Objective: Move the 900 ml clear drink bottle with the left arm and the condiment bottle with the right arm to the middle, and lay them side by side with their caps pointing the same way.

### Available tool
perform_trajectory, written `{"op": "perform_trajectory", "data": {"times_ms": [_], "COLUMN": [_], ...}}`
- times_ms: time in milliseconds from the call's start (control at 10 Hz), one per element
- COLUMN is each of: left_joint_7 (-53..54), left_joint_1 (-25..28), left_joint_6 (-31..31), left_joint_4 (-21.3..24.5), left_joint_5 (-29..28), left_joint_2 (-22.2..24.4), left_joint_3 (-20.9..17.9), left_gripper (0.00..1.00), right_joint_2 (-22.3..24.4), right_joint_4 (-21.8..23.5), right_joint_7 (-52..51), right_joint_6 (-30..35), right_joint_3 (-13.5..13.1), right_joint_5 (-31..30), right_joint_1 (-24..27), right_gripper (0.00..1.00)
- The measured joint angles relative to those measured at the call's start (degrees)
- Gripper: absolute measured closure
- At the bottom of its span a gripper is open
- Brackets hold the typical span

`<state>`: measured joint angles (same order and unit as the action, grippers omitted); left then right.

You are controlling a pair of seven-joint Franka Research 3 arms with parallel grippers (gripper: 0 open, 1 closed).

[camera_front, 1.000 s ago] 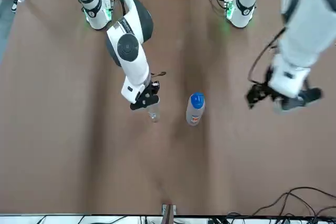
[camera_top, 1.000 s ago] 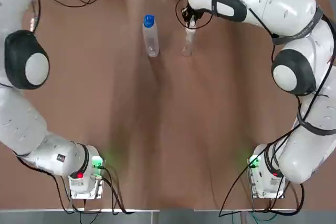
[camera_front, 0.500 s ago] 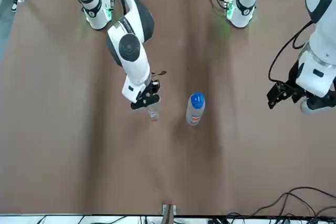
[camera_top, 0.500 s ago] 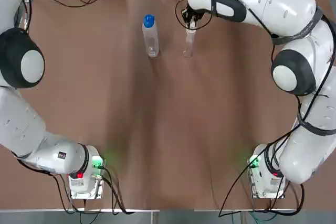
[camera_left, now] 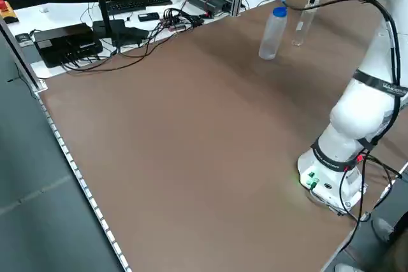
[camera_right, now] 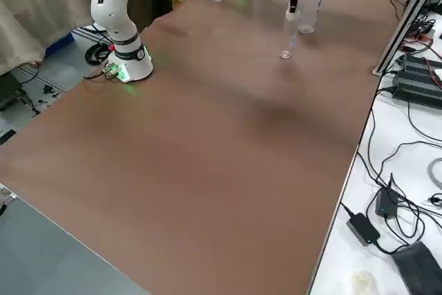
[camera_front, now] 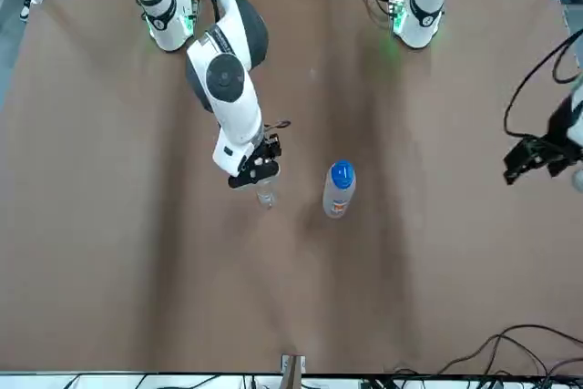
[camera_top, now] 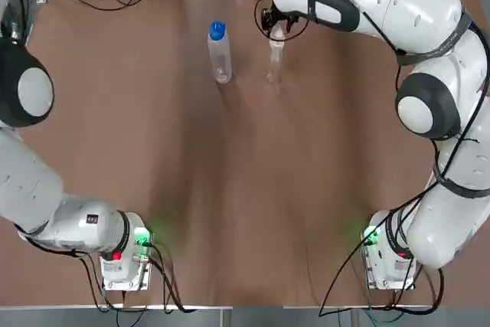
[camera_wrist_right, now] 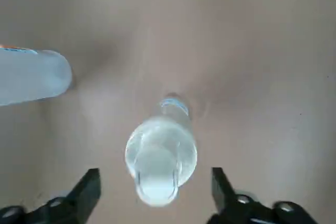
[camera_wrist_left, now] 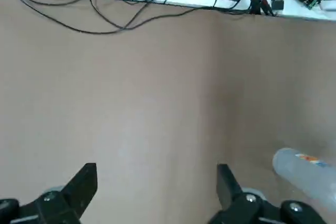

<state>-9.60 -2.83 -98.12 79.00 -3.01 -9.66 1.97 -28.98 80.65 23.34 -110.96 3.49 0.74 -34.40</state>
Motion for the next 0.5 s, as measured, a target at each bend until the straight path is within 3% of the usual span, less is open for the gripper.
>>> {"op": "perform_trajectory", "data": {"times_ms": [300,500], "left_joint_7": [1.55,2.95], "left_joint_1": [-0.09,-0.01], "left_joint_6": [-2.4,-3.21], "left_joint_4": [7.93,8.56], "left_joint_5": [0.59,0.6], "left_joint_2": [5.25,5.58], "left_joint_3": [0.61,0.63], "left_gripper": [0.0,0.0], "right_joint_2": [2.89,9.56], "right_joint_4": [-0.72,1.09], "right_joint_7": [0.75,0.38], "right_joint_6": [1.96,4.08], "right_joint_3": [-0.67,-0.99], "right_joint_5": [-0.11,-0.27], "right_joint_1": [1.69,8.63], "right_gripper": [0.01,0.01]}}
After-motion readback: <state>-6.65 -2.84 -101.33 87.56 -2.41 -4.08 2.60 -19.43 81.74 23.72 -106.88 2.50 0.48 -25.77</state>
